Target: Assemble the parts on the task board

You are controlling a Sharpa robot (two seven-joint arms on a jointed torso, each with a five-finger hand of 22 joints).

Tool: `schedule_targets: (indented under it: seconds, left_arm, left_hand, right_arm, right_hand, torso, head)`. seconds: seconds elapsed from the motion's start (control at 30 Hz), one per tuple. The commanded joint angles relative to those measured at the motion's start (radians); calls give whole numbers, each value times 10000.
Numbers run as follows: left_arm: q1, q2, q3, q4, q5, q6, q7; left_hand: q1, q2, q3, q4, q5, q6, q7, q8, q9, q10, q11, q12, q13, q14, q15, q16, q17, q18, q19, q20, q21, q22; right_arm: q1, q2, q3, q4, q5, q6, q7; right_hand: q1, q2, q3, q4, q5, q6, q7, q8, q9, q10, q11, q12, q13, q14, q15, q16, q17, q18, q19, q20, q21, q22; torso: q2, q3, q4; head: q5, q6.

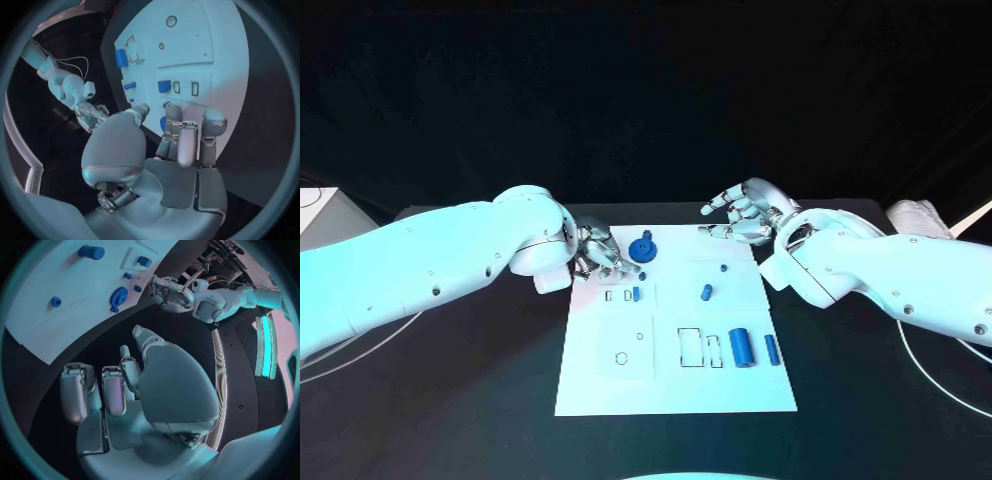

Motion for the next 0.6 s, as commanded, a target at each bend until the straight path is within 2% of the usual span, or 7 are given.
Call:
schedule_targets:
  seconds: [0.03, 0.17, 0.6]
  left_arm:
    - [18, 211, -41, -127, -219, 697, -369]
    - [19, 436, -104, -336, -225, 871, -461]
    - [10, 888, -187, -737, -205, 1121, -537]
  left_hand:
    - [-119, -1, -67, 9, -16, -17, -93, 42, 24, 69, -3, 69, 51, 87, -16, 50, 22, -150, 85, 3, 52, 25]
    - [-160, 25, -85, 11, -16, -42, -93, 49, 39, 97, -3, 124, 111, 79, -17, 46, 6, -162, 126, -2, 87, 84]
    - [-273, 93, -137, 7, -16, -107, -83, 59, 70, 39, 6, 140, 94, 105, -10, 86, 99, -174, 159, -8, 139, 155]
  right_arm:
    - [2, 24, 0, -11, 28, 28, -87]
    - [1, 62, 0, -36, 30, 43, -93]
    - [-5, 163, -4, -94, 43, 82, -88]
  right_hand:
    - [45, -28, 42, 1, 35, -64, 21, 45, -15, -91, 11, -40, 251, 700, 49, -40, 1283, 201, 338, 37, -36, 1746]
    - [31, -33, 50, 11, 48, -75, 24, 45, -16, -103, 13, -57, 236, 696, 51, -49, 1270, 206, 327, 38, -59, 1732]
    - [47, -37, 77, 3, 71, -81, 22, 50, -17, -126, 13, -88, 209, 688, 52, -66, 1244, 214, 310, 40, -91, 1711]
  torso:
    - [13, -14, 1]
    - [6, 5, -21]
    - [20, -5, -11]
  head:
    - [15, -11]
    - [19, -16]
    - [46, -4]
